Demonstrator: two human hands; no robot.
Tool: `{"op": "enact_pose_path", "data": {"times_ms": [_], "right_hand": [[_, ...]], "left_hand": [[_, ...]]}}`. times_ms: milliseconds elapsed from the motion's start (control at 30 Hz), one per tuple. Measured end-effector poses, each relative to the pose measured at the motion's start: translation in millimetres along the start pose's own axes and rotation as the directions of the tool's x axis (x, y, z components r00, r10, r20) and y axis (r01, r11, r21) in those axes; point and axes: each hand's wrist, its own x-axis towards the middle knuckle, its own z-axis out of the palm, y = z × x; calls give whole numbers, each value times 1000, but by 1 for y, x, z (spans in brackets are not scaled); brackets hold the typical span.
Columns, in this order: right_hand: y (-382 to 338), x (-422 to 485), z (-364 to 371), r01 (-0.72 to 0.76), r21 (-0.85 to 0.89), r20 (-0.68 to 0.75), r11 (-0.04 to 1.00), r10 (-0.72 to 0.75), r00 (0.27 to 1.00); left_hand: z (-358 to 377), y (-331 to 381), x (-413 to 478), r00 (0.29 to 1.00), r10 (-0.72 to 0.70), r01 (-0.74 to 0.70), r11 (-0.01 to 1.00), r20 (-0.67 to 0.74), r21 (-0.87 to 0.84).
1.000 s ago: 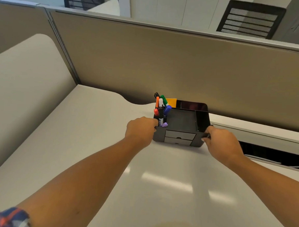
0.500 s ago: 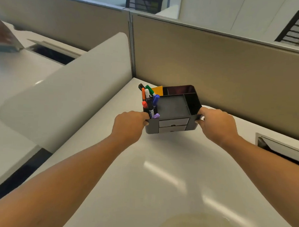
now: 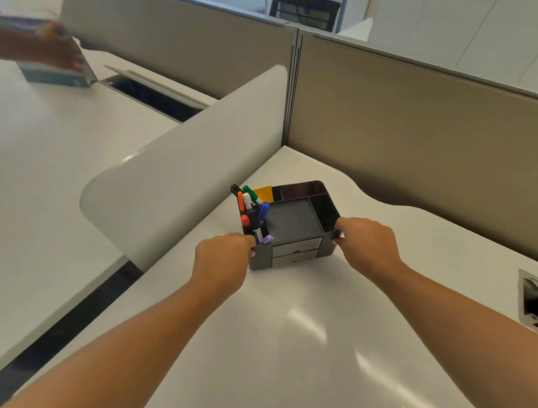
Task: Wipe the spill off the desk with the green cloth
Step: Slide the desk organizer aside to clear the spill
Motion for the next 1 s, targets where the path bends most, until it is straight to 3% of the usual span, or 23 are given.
{"op": "enact_pose_path", "data": {"times_ms": [333, 500, 600, 700, 800, 900, 1000], "right_hand": [[2, 5, 18, -8, -2, 30, 1000, 8, 1000], [1, -2, 13, -37, 115, 85, 993, 27, 996], [2, -13, 1, -58, 199, 88, 978, 41, 995], [8, -43, -9, -128, 277, 83, 952, 109, 991], [19, -97, -12, -211, 369, 111, 905, 182, 977], [35, -163, -6, -309, 437, 195, 845, 246, 949], [68, -243, 1, -474, 518, 271, 712, 389, 881]], "left_hand": [[17, 2, -1, 998, 13, -13, 1000, 57, -1], [19, 4, -4, 997, -8, 11, 999, 72, -42], [19, 5, -13, 999, -50, 49, 992, -3, -116], [25, 12, -37, 994, -98, 86, 975, -49, -207], [37, 27, -73, 996, -87, 85, 953, 5, -292], [48, 46, -104, 1000, 4, -3, 950, 4, -313], [51, 78, -125, 990, 142, -129, 936, 15, -327]]}}
